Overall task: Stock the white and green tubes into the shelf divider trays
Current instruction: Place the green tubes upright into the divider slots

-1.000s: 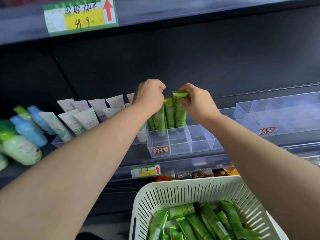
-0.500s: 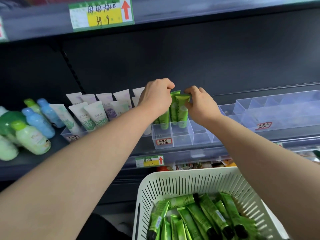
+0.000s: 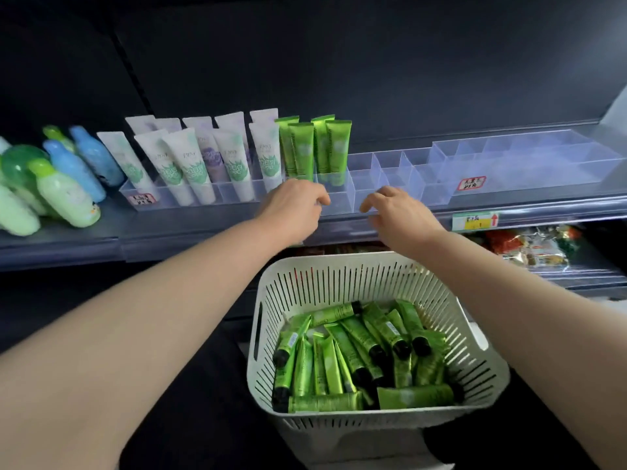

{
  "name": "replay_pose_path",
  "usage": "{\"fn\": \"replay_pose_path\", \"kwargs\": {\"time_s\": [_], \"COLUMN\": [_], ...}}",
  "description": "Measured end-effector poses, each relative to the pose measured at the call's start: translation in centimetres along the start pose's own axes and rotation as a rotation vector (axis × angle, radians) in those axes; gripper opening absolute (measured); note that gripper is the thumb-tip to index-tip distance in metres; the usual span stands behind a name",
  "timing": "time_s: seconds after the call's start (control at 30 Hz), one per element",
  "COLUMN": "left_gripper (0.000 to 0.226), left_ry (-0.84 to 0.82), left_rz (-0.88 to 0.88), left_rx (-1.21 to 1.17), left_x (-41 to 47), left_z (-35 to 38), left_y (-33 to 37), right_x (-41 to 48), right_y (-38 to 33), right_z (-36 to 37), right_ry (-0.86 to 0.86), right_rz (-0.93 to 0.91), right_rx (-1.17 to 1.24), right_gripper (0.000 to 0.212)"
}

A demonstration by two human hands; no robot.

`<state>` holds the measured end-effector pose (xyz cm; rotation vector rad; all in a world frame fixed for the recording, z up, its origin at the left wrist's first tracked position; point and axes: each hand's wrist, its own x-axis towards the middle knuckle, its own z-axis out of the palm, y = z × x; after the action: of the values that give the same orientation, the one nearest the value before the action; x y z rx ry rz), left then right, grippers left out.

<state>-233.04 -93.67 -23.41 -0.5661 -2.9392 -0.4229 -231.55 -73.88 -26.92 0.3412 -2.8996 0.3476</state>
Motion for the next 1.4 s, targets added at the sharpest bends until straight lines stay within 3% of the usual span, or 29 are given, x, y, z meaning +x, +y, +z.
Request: {"fn": "replay_pose_path", "kwargs": {"time_s": [0.17,0.4,0.73,0.87,0.93,1.0,1.07,1.23,1.4], "left_gripper": [0.026,0.031,0.027,0.025,0.025,0.027,0.030,0.042,0.064], "left_ry": [-0.147,-0.401,-0.427,-0.425,-0.430,-0.435,-0.451,-0.571,-0.707], "left_rz": [-0.105,-0.243,-0.192,-0.192,-0.193,-0.191,-0.191,-0.210,-0.209], "left_rx": [-0.116,-0.113,-0.089,-0.112,-0.122,-0.139,-0.156,-0.118,-0.079], "left_x": [-4.1,-8.6,-8.5,-8.5,-8.5,-8.6,-8.8,-8.1,-6.6], "left_z": [6.2,15.8,20.1,20.3,20.2,20.1,20.2,21.0,22.5], "left_y": [-0.8,-2.1,-1.9,-2.0,-2.0,-1.8,-1.6,-0.7,2.1], "right_x": [-4.9,-7.6,-8.3,-8.7,-8.5,-8.3,-8.2,-8.4,-9.1], "right_y": [1.6,3.5,2.8,1.9,1.8,1.8,1.9,2.4,3.2], "right_z": [5.2,11.0,16.4,17.1,16.8,16.2,15.8,14.9,14.1], "right_ry": [-0.223,-0.397,-0.600,-0.663,-0.682,-0.684,-0.688,-0.627,-0.569], "right_rz": [0.069,0.183,0.367,0.462,0.459,0.462,0.478,0.487,0.388], "right_rx": [-0.023,-0.026,-0.043,0.014,-0.032,-0.024,0.022,0.221,0.228], "right_gripper": [0.026,0.030,0.050,0.081,0.084,0.066,0.053,0.046,0.066]}}
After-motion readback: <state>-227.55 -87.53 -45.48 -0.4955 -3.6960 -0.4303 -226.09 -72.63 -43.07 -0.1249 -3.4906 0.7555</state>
